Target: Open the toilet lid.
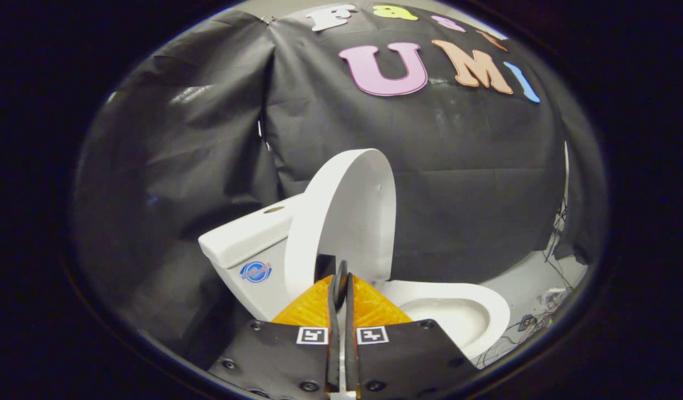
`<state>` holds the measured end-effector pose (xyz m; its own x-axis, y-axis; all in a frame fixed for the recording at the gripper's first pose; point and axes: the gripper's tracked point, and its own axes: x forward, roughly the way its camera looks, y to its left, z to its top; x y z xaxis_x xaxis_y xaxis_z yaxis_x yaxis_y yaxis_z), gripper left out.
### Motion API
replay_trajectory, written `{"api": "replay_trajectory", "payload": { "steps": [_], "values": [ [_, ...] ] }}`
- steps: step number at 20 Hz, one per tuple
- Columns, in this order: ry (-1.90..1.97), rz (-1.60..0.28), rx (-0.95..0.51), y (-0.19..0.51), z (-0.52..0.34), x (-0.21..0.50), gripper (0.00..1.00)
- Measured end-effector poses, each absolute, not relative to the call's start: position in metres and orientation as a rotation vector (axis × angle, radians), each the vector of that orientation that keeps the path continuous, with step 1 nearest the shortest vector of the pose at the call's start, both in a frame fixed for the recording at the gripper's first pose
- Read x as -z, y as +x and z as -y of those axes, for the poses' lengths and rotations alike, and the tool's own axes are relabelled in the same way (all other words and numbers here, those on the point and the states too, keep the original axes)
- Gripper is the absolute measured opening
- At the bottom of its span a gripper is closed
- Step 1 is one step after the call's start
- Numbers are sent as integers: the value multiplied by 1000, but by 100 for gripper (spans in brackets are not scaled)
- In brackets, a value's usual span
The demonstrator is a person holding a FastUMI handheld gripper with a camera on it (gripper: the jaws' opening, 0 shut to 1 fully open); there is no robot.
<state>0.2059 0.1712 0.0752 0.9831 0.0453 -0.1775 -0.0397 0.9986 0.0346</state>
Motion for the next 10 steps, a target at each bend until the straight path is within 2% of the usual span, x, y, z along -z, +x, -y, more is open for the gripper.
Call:
{"api": "replay_trajectory", "payload": {
  "steps": [8, 9, 10],
  "values": [
    [13, -149, -127, 213, -202, -81, 11],
    [17, -159, -139, 214, -207, -82, 17],
    [24, -163, -143, 220, -211, -81, 17]
  ]
}}
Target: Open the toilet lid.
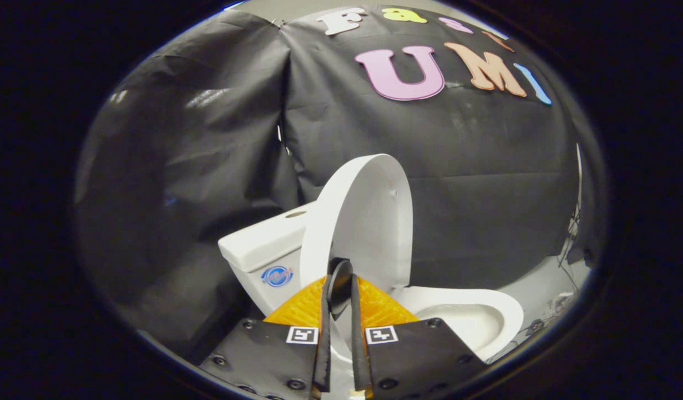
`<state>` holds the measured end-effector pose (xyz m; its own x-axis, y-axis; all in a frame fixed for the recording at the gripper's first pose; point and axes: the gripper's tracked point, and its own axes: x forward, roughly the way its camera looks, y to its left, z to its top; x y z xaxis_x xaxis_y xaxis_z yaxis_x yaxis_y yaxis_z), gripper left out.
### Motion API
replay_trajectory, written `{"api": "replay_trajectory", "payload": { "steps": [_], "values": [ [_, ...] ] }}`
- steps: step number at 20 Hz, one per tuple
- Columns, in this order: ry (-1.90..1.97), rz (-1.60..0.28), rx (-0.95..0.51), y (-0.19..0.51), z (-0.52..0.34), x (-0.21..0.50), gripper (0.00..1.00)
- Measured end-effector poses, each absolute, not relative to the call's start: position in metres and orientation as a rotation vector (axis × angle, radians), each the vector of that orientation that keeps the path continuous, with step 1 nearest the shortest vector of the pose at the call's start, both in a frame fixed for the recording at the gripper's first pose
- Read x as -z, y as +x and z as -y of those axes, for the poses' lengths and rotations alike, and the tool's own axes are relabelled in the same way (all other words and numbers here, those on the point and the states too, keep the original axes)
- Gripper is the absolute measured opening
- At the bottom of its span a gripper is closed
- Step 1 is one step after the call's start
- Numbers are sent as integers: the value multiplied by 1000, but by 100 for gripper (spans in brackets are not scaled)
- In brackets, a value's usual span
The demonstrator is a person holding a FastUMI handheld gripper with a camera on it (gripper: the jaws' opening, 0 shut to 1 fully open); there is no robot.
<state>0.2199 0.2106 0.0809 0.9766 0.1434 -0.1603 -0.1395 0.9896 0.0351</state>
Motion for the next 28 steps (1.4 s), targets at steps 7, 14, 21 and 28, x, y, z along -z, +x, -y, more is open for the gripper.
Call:
{"api": "replay_trajectory", "payload": {
  "steps": [7, 14, 21, 28],
  "values": [
    [-49, -163, -110, 232, -246, -81, 19],
    [-33, -171, -264, 222, -297, -78, 57],
    [-74, -145, -212, 191, -261, -93, 98],
    [-131, -122, -212, 131, -222, -101, 98]
  ]
}}
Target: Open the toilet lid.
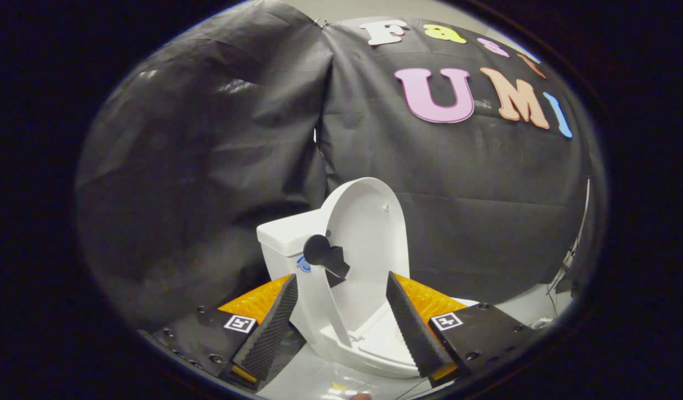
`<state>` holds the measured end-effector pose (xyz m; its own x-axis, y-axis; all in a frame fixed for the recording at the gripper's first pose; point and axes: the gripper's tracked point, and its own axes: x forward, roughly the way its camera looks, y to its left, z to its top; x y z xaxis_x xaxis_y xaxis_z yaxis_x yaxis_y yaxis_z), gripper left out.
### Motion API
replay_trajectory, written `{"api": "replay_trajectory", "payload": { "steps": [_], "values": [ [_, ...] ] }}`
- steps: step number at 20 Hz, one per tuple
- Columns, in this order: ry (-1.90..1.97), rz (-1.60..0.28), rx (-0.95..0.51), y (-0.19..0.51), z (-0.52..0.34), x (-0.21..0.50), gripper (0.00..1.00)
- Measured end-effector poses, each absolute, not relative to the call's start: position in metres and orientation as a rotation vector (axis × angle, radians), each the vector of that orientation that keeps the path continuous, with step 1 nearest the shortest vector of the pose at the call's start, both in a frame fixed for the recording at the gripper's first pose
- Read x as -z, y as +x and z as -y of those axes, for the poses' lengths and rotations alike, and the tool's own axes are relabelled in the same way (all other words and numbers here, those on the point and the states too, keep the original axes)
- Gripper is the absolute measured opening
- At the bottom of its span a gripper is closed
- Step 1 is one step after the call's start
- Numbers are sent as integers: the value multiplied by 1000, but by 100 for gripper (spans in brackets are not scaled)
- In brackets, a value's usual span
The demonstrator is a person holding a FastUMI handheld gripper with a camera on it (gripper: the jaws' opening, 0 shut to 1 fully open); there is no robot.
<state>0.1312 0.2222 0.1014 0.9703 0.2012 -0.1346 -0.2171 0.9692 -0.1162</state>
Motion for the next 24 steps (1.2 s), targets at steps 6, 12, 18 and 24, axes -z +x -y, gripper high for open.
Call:
{"api": "replay_trajectory", "payload": {
  "steps": [6, 12, 18, 24],
  "values": [
    [-95, -106, -211, 87, -201, -112, 98],
    [-84, -63, -194, 48, -172, -123, 98],
    [-93, -6, -121, 35, -111, -117, 98],
    [-19, -26, -65, 36, -60, -86, 98]
  ]
}}
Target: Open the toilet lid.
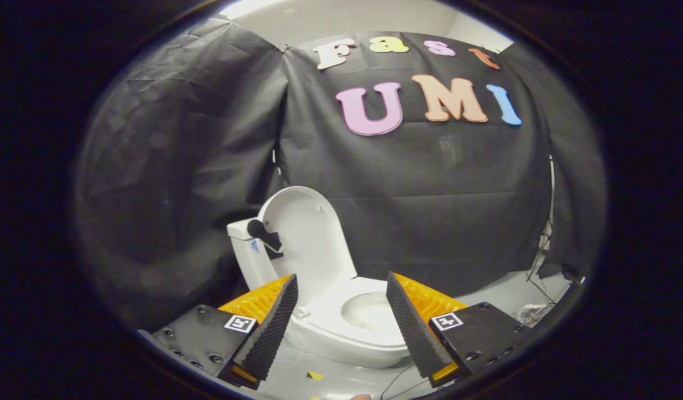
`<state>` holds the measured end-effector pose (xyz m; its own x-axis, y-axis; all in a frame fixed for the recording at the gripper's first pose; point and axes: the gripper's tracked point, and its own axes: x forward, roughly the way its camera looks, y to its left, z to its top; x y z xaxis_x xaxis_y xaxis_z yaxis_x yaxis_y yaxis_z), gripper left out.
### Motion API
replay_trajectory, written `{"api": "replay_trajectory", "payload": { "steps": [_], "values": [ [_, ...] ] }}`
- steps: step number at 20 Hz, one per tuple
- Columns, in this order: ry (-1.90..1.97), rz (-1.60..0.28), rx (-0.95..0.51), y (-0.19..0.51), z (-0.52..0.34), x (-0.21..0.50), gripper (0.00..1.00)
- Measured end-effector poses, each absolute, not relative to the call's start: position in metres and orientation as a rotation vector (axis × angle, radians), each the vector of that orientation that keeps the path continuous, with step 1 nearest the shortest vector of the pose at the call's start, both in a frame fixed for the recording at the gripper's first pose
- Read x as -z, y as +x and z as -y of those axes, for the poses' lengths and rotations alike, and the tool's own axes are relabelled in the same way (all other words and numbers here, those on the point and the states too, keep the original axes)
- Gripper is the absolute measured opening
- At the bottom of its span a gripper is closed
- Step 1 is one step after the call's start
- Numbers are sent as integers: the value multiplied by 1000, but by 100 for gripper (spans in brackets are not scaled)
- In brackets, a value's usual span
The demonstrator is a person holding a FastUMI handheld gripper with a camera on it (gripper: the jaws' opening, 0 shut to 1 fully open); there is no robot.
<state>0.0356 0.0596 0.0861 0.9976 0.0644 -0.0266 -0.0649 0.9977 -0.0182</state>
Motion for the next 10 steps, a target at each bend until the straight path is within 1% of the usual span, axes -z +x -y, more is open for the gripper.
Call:
{"api": "replay_trajectory", "payload": {
  "steps": [5, 10],
  "values": [
    [-2, -19, -54, 38, -50, -63, 98],
    [-44, 53, -100, 43, -54, -73, 98]
  ]
}}
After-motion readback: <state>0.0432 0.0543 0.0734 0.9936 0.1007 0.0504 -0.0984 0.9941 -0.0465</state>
